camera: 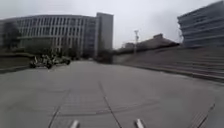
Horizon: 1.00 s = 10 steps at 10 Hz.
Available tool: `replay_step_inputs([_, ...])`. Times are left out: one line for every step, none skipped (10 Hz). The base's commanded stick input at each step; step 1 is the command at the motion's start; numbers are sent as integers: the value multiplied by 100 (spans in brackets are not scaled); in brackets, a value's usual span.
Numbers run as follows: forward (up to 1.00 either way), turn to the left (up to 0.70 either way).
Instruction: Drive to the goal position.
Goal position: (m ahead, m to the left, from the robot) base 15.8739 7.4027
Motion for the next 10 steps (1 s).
replay_step_inputs([100, 0])
replay_step_inputs([100, 0])
replay_step_inputs([100, 0])
replay_step_inputs([100, 0])
replay_step_inputs([100, 0])
replay_step_inputs([100, 0])
replay_step_inputs([100, 0])
replay_step_inputs([100, 0])
replay_step_inputs([100, 0])
replay_step_inputs([100, 0])
